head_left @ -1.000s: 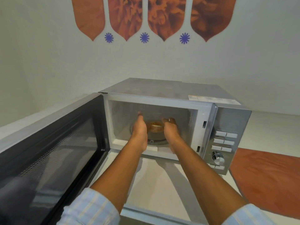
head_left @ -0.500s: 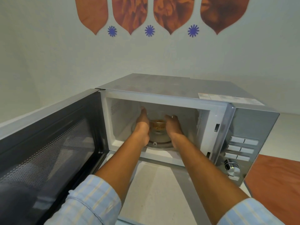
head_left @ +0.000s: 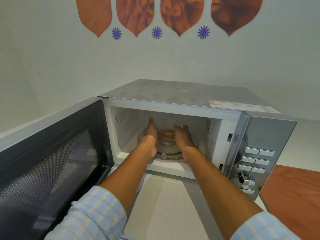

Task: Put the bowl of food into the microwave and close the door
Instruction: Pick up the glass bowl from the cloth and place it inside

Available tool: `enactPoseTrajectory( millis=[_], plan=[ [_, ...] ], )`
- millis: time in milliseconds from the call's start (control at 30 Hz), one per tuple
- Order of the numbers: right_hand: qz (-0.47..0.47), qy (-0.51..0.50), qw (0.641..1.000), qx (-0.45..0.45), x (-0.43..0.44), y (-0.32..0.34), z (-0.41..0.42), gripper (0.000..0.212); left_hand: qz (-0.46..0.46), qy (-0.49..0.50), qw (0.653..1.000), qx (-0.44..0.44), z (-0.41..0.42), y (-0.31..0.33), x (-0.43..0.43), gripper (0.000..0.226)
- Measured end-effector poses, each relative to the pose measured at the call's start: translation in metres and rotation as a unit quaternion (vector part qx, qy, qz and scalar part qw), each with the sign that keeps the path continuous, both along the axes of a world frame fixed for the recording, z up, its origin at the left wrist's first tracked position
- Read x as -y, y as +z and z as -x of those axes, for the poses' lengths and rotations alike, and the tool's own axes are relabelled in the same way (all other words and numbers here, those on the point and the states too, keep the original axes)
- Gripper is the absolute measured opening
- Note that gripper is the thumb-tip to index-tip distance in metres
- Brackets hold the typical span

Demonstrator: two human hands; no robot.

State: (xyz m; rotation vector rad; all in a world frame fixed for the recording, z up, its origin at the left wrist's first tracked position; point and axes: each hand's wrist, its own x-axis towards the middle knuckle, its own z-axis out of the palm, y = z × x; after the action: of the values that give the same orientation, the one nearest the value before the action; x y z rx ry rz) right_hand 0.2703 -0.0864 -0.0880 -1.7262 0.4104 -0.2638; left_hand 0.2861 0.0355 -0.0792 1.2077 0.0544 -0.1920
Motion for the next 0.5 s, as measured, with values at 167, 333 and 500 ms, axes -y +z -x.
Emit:
enactPoseTrajectory(
  millis=[167, 333, 500],
  plan=[
    [0.004, 0.002, 1.000, -0.004, -0.001, 0.001, 0.002, 0.066, -0.002, 0.001, 1.000, -0.004, 0.001, 0.002, -0.002, 0.076],
    [0.008, -0.026, 1.000, -0.001, -0.004, 0.012, 0.009, 0.067, -0.044, 0.024, 0.999, -0.016, 0.020, 0.011, -0.007, 0.091],
    [0.029, -0.059, 0.998, 0.020, -0.011, 0.022, 0.025, 0.066, -0.064, 0.095, 0.993, -0.002, 0.044, 0.007, -0.022, 0.083]
  ],
)
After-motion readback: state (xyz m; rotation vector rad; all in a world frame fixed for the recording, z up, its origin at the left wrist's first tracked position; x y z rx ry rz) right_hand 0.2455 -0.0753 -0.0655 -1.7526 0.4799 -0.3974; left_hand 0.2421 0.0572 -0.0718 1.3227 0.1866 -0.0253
